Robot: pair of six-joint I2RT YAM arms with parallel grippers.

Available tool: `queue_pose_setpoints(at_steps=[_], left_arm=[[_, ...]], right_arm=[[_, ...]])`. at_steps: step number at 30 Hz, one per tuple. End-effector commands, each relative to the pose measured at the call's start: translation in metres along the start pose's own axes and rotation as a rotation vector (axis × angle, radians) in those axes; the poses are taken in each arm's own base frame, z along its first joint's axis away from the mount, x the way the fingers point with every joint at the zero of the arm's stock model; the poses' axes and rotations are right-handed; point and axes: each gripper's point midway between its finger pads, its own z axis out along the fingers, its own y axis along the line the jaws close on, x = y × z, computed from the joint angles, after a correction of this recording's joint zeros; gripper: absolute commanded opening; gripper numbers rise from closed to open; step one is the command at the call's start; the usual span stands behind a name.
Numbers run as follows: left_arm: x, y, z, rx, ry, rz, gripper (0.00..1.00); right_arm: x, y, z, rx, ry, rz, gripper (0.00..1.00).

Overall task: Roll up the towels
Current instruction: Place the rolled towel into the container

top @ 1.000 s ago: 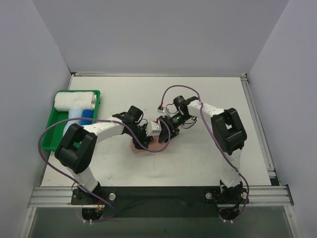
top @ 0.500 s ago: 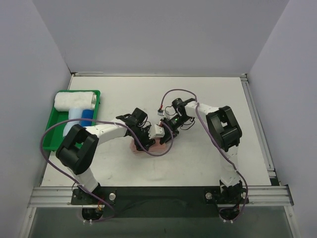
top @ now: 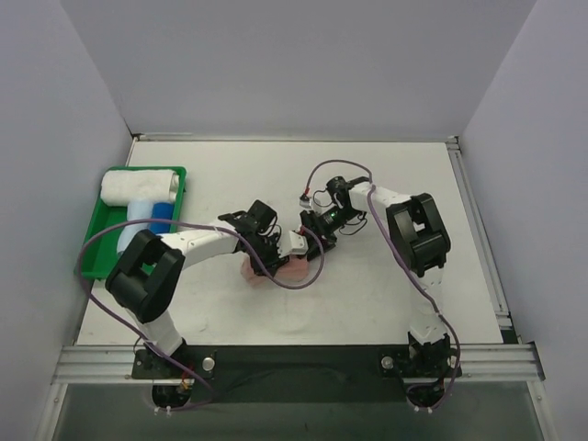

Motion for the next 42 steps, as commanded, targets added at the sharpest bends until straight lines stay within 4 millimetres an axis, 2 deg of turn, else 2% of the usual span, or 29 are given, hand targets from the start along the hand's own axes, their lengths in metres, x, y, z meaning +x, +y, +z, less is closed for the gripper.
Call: queue_pose_setpoints(at_steps=[1,2,3,5,6,8,9,10,12,13,15,17,19,20,23,24,26,27,30,35,36,42], left_arm=[[0.021,-0.028,-0.02,0.119,0.03,-0.174,0.0],[0.018,-0.026,-0.029,0.109,0.015,-0.221,0.0],[0.01,-0.016,-0.046,0.085,-0.039,-0.258,0.0],[0.01,-0.013,-0.066,0.086,-0.063,-0.347,0.0],[0.012,-0.004,-0.085,0.064,-0.09,-0.395,0.0],[0.014,0.006,-0.106,0.024,-0.12,-0.441,0.0],[0.02,0.008,-0.121,-0.003,-0.121,-0.467,0.0],[0.027,0.024,-0.139,-0.058,-0.138,-0.502,0.0],[0.044,0.041,-0.165,-0.152,-0.136,-0.555,0.0],[0.067,0.056,-0.185,-0.225,-0.135,-0.634,0.0],[0.094,0.072,-0.209,-0.34,-0.109,-0.701,0.0],[0.139,0.092,-0.247,-0.483,-0.1,-0.807,0.0],[0.175,0.104,-0.271,-0.59,-0.049,-0.873,0.0],[0.199,0.11,-0.293,-0.662,-0.037,-0.931,0.0],[0.246,0.124,-0.322,-0.766,0.015,-1.012,0.0],[0.272,0.128,-0.329,-0.808,0.062,-1.058,0.0],[0.296,0.134,-0.337,-0.859,0.112,-1.068,0.0],[0.314,0.14,-0.343,-0.908,0.144,-1.082,0.0],[0.336,0.153,-0.347,-0.982,0.182,-1.086,0.0],[0.356,0.174,-0.344,-1.065,0.183,-1.08,0.0],[0.361,0.179,-0.35,-1.118,0.196,-1.07,0.0],[0.378,0.189,-0.337,-1.138,0.245,-1.045,0.0]], right_arm=[[-0.015,0.013,-0.039,0.019,-0.102,-0.089,0.53],[-0.014,0.014,-0.047,0.021,-0.117,-0.092,0.59],[-0.014,0.018,-0.061,0.023,-0.144,-0.103,0.62],[-0.013,0.024,-0.074,0.016,-0.167,-0.112,0.68],[-0.012,0.027,-0.088,0.022,-0.19,-0.121,0.7],[-0.013,0.032,-0.101,0.035,-0.212,-0.135,0.73],[-0.008,0.034,-0.108,0.041,-0.212,-0.14,0.73],[-0.009,0.033,-0.117,0.05,-0.227,-0.139,0.74],[-0.006,0.034,-0.126,0.063,-0.235,-0.135,0.75],[-0.006,0.032,-0.132,0.064,-0.247,-0.126,0.76],[-0.004,0.033,-0.138,0.065,-0.254,-0.121,0.76],[-0.002,0.033,-0.142,0.064,-0.258,-0.127,0.76],[0.0,0.035,-0.144,0.06,-0.256,-0.122,0.76],[0.0,0.034,-0.144,0.057,-0.255,-0.119,0.76],[-0.002,0.036,-0.145,0.052,-0.257,-0.114,0.76],[-0.003,0.035,-0.145,0.051,-0.253,-0.111,0.76],[-0.005,0.035,-0.145,0.05,-0.252,-0.109,0.76],[-0.005,0.034,-0.145,0.047,-0.251,-0.1,0.75],[-0.006,0.034,-0.144,0.044,-0.246,-0.088,0.75],[-0.006,0.03,-0.143,0.043,-0.24,-0.072,0.75],[-0.006,0.03,-0.142,0.038,-0.237,-0.067,0.75],[-0.01,0.027,-0.14,0.025,-0.234,-0.045,0.74]])
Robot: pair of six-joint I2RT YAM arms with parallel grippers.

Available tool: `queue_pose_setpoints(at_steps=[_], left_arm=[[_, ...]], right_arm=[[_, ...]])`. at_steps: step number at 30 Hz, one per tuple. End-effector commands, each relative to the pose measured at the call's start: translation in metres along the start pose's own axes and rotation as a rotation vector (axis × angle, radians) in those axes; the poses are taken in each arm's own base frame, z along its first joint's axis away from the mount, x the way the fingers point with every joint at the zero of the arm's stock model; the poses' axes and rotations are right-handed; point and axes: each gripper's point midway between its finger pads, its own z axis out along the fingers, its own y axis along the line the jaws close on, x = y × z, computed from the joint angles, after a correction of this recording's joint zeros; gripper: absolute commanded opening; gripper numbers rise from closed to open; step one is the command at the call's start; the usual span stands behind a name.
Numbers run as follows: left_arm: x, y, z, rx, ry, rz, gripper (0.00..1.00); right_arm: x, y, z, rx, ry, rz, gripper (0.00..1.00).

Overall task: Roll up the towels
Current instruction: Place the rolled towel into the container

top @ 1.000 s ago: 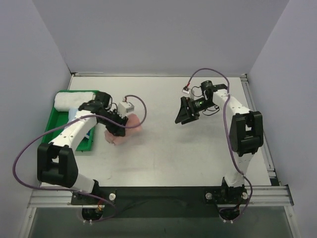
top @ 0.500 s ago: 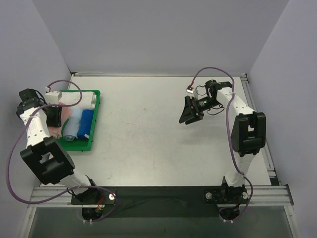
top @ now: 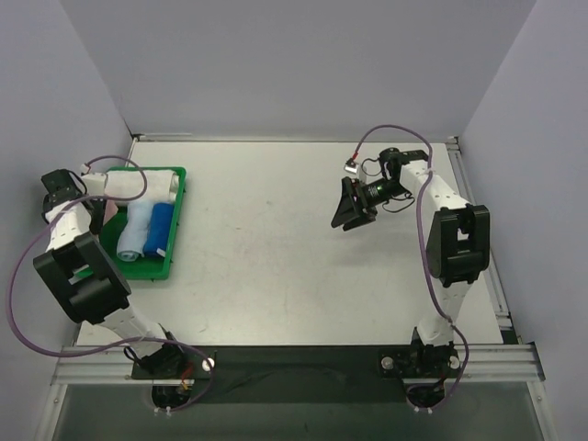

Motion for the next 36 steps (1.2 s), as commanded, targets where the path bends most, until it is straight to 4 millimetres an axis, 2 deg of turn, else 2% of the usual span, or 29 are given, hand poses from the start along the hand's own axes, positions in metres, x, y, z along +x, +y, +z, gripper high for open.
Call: queue_pose_setpoints(at_steps=[1,11,16,22,23,24,27,36], left_arm=[[-0.02,0.022,0.008,-0.12,-0.071,0.024,0.0],[-0.004,-0.026,0.031,-0.095,-0.016,0.08,0.0],[-0.013,-0.053,0.037,-0.002,-0.018,0.075,0.0],[-0.011,-0.064,0.046,0.143,0.034,0.03,0.02],[-0.007,-0.065,0.046,0.164,0.051,0.026,0.06],[-0.008,-0.065,0.046,0.179,0.053,0.023,0.15],[-0.008,-0.065,0.048,0.223,0.056,0.013,0.3],[-0.013,-0.059,0.045,0.271,0.057,0.001,0.56]], right_arm=[[-0.002,0.007,-0.003,-0.03,0.007,0.031,0.74],[-0.006,0.002,-0.008,-0.073,-0.018,0.088,0.74],[-0.007,-0.003,-0.011,-0.082,-0.029,0.112,0.75],[-0.007,-0.003,-0.01,-0.086,-0.028,0.112,0.75],[-0.007,-0.002,-0.011,-0.089,-0.03,0.111,0.75],[-0.007,-0.003,-0.01,-0.09,-0.03,0.112,0.75],[-0.006,-0.002,-0.011,-0.091,-0.032,0.108,0.74],[-0.006,0.002,-0.013,-0.092,-0.034,0.099,0.75]])
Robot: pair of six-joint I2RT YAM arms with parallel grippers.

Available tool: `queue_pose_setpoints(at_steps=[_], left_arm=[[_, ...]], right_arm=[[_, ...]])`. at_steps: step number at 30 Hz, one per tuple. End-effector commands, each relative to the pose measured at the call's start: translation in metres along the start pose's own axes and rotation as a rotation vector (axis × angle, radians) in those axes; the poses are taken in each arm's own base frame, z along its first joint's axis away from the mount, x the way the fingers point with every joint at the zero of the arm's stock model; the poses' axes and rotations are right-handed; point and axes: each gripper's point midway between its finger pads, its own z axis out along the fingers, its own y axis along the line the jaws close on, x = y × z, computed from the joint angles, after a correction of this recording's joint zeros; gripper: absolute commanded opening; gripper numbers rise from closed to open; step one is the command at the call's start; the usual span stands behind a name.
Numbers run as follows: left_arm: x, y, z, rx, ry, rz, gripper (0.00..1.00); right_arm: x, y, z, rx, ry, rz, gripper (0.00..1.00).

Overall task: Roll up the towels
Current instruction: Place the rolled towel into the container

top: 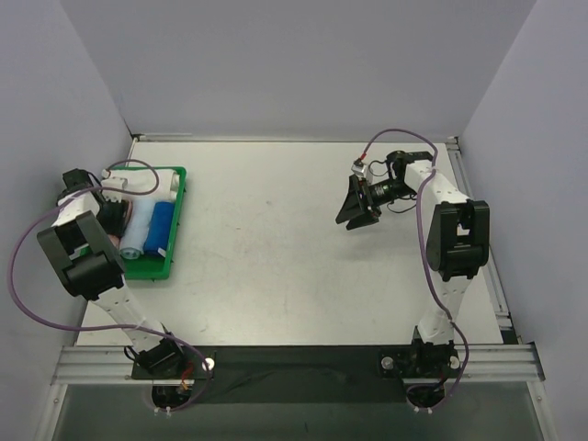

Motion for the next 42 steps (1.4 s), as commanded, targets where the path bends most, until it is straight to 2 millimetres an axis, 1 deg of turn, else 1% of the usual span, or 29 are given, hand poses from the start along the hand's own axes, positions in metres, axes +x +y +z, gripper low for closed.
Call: queue_pose_setpoints(at_steps=[1,6,7,8,13,16,19,24,25,26,27,28,30,31,32,33,34,35,36,37,38,39,40,41,42], left_arm=[[-0.017,-0.002,-0.01,0.063,-0.055,-0.008,0.59],[-0.018,0.001,-0.017,0.06,-0.055,0.003,0.66],[-0.019,0.003,-0.02,0.056,-0.059,0.006,0.71],[-0.02,0.003,-0.02,0.055,-0.061,0.009,0.78],[-0.029,0.008,-0.033,0.046,-0.084,0.014,0.79],[-0.033,0.007,-0.038,0.052,-0.092,0.014,0.79],[-0.039,0.01,-0.047,0.044,-0.111,0.016,0.79],[-0.051,0.015,-0.071,0.015,-0.151,0.029,0.8],[-0.054,0.018,-0.081,-0.007,-0.164,0.033,0.8],[-0.056,0.02,-0.086,-0.021,-0.171,0.031,0.97],[-0.06,0.024,-0.094,-0.041,-0.186,0.027,0.97],[-0.061,0.025,-0.102,-0.05,-0.191,0.02,0.97],[-0.068,0.022,-0.113,-0.039,-0.221,0.001,0.97],[-0.075,0.019,-0.126,-0.041,-0.25,0.004,0.97],[-0.08,0.013,-0.132,-0.031,-0.265,-0.008,0.97],[-0.086,0.005,-0.138,-0.022,-0.282,0.001,0.97],[-0.097,-0.012,-0.15,-0.01,-0.31,0.032,0.97],[-0.104,-0.026,-0.155,0.002,-0.325,0.04,0.97],[-0.109,-0.037,-0.16,0.006,-0.336,0.055,0.97],[-0.115,-0.05,-0.171,0.013,-0.363,0.073,0.97],[-0.124,-0.083,-0.175,0.06,-0.377,0.111,0.97],[-0.127,-0.098,-0.178,0.089,-0.39,0.126,0.97],[-0.132,-0.115,-0.187,0.111,-0.413,0.146,0.97],[-0.136,-0.146,-0.19,0.167,-0.421,0.167,0.97],[-0.138,-0.165,-0.195,0.214,-0.437,0.182,0.97]], right_arm=[[0.001,0.019,-0.006,-0.039,-0.003,0.006,0.75],[0.001,0.02,-0.007,-0.04,-0.004,0.003,0.75],[0.001,0.02,-0.007,-0.04,-0.004,0.003,0.75],[0.002,0.02,-0.006,-0.041,-0.002,0.005,0.75],[0.001,0.021,-0.007,-0.042,-0.004,0.0,0.75],[0.0,0.022,-0.008,-0.041,-0.008,-0.003,0.75],[0.0,0.023,-0.008,-0.041,-0.006,-0.002,0.75],[-0.002,0.025,-0.009,-0.046,-0.007,-0.01,0.75],[-0.002,0.025,-0.01,-0.041,-0.009,-0.015,0.75],[-0.002,0.025,-0.01,-0.038,-0.007,-0.019,0.76],[-0.002,0.025,-0.011,-0.033,-0.009,-0.031,0.76],[-0.003,0.025,-0.012,-0.026,-0.011,-0.036,0.76],[-0.002,0.023,-0.014,0.0,-0.008,-0.049,0.78],[-0.003,0.025,-0.016,0.009,-0.007,-0.061,0.79],[-0.001,0.022,-0.018,0.034,0.001,-0.066,0.85],[0.001,0.025,-0.021,0.049,0.005,-0.076,0.86],[0.002,0.024,-0.022,0.066,0.008,-0.087,0.87],[0.002,0.021,-0.026,0.102,0.009,-0.099,0.98],[0.003,0.024,-0.031,0.119,0.001,-0.113,1.0],[0.003,0.023,-0.034,0.137,-0.006,-0.118,1.0],[0.004,0.023,-0.038,0.154,-0.008,-0.121,1.0],[0.006,0.023,-0.044,0.191,-0.017,-0.135,1.0],[0.006,0.022,-0.049,0.212,-0.027,-0.139,1.0],[0.007,0.022,-0.052,0.228,-0.032,-0.144,1.0],[0.01,0.024,-0.057,0.25,-0.043,-0.151,1.0]])
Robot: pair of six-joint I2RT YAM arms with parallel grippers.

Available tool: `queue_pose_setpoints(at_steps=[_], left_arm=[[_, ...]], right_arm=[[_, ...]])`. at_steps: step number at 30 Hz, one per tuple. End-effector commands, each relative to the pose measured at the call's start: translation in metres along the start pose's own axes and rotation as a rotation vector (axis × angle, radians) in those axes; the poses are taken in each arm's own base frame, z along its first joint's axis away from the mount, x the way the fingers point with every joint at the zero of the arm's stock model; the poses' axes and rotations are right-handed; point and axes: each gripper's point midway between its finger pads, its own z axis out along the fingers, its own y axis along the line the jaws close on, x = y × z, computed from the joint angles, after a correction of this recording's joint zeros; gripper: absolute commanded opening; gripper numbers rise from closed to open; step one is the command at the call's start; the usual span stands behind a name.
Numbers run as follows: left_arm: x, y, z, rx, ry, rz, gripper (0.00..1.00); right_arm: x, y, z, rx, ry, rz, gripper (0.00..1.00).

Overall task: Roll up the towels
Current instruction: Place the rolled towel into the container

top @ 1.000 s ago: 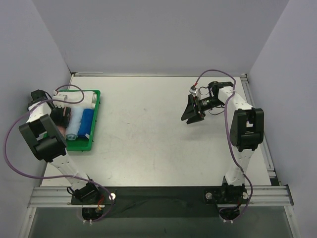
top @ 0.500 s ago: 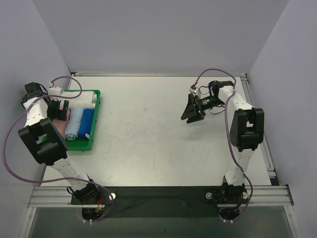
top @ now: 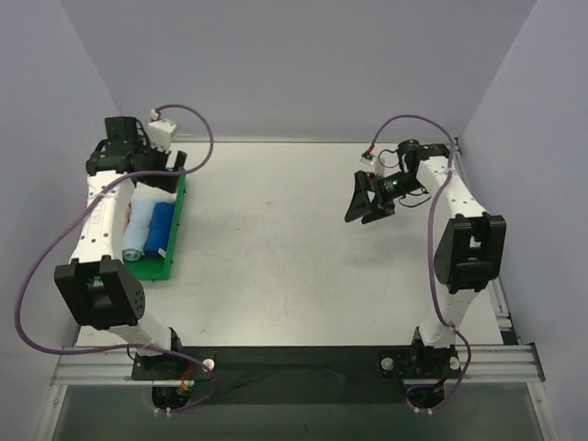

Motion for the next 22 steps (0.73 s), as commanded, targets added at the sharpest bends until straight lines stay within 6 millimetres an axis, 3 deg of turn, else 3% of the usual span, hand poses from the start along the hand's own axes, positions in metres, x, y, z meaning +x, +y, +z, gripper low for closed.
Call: queue_pose_setpoints(at_steps=[1,3,5,6,7,9,10,12,13,17,22], left_arm=[[-0.031,-0.07,-0.018,0.156,-0.081,-0.031,0.97],[-0.033,-0.121,-0.015,0.257,-0.071,-0.001,0.97],[-0.032,-0.151,-0.01,0.292,-0.058,-0.011,0.97],[-0.023,-0.177,-0.002,0.317,-0.029,0.022,0.97],[-0.018,-0.192,0.002,0.327,-0.011,0.024,0.97],[0.006,-0.222,0.014,0.351,0.043,0.059,0.97],[0.011,-0.23,0.018,0.358,0.046,0.048,0.97],[0.022,-0.245,0.026,0.379,0.062,0.046,0.97],[0.037,-0.254,0.03,0.394,0.097,0.046,0.97],[0.063,-0.268,0.038,0.445,0.155,0.035,0.97],[0.063,-0.265,0.036,0.439,0.143,0.043,0.97]], right_arm=[[0.009,0.011,-0.037,0.138,-0.034,-0.055,1.0],[0.012,0.009,-0.045,0.195,-0.046,-0.063,1.0],[0.02,-0.003,-0.049,0.276,-0.033,-0.045,1.0],[0.019,-0.005,-0.051,0.31,-0.053,-0.021,1.0],[0.028,-0.016,-0.05,0.359,-0.038,0.014,1.0],[0.033,-0.018,-0.049,0.389,-0.071,0.024,1.0],[0.05,-0.024,-0.04,0.39,-0.043,0.049,1.0],[0.055,-0.028,-0.037,0.429,-0.061,0.015,1.0],[0.06,-0.03,-0.035,0.435,-0.057,0.014,1.0],[0.078,-0.038,-0.021,0.443,-0.018,0.015,1.0],[0.079,-0.038,-0.017,0.504,0.002,-0.054,1.0]])
